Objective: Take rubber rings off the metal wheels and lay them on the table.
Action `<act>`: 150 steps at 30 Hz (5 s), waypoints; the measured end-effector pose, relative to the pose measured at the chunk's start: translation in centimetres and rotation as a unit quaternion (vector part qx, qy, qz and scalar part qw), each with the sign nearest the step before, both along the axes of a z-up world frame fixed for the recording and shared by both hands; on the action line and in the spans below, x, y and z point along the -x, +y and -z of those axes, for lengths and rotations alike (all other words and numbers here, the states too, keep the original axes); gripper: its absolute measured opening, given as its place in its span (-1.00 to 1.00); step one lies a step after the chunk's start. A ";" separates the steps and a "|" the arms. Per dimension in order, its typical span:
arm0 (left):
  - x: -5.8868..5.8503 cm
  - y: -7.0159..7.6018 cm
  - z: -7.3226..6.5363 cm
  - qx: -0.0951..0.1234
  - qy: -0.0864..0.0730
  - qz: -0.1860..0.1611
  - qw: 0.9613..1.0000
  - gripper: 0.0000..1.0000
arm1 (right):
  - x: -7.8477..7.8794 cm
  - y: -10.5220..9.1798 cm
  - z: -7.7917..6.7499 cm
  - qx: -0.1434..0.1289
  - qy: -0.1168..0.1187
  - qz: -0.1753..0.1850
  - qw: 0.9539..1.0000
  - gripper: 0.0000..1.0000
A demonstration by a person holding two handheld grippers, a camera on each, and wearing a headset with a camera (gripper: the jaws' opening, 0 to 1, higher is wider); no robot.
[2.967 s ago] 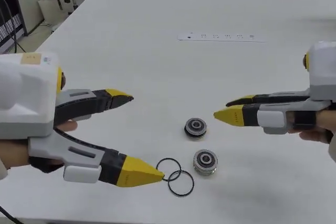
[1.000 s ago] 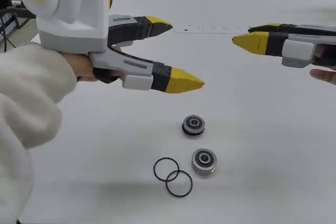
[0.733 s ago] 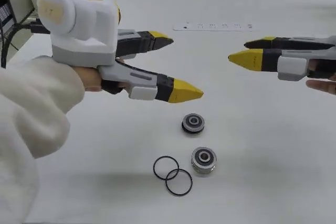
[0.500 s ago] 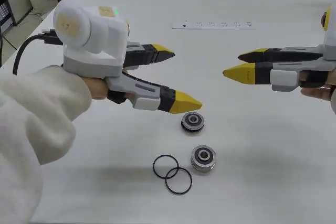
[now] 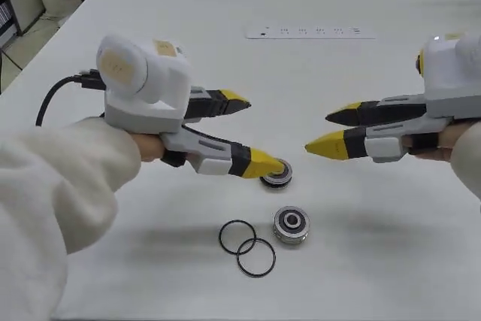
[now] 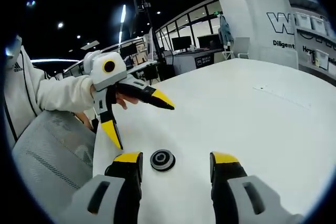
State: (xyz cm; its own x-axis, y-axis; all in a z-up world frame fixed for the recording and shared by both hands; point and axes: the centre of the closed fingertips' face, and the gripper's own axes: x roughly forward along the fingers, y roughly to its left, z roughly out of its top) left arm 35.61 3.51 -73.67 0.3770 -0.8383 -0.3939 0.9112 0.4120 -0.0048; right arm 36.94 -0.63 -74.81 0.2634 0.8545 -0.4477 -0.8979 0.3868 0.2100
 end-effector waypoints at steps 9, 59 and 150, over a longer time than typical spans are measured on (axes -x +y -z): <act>0.0 -0.2 2.1 -0.008 0.016 -0.011 1.000 0.22 | 1.2 0.8 2.0 0.027 -0.008 -0.026 0.999 -0.05; 0.5 -1.4 5.3 -0.026 0.029 -0.025 0.999 -0.46 | 3.0 2.7 5.4 0.080 -0.031 -0.080 0.993 -0.49; 1.0 -1.5 5.3 -0.016 0.030 -0.014 0.999 -0.71 | 3.4 2.6 5.6 0.080 -0.024 -0.091 0.992 -0.81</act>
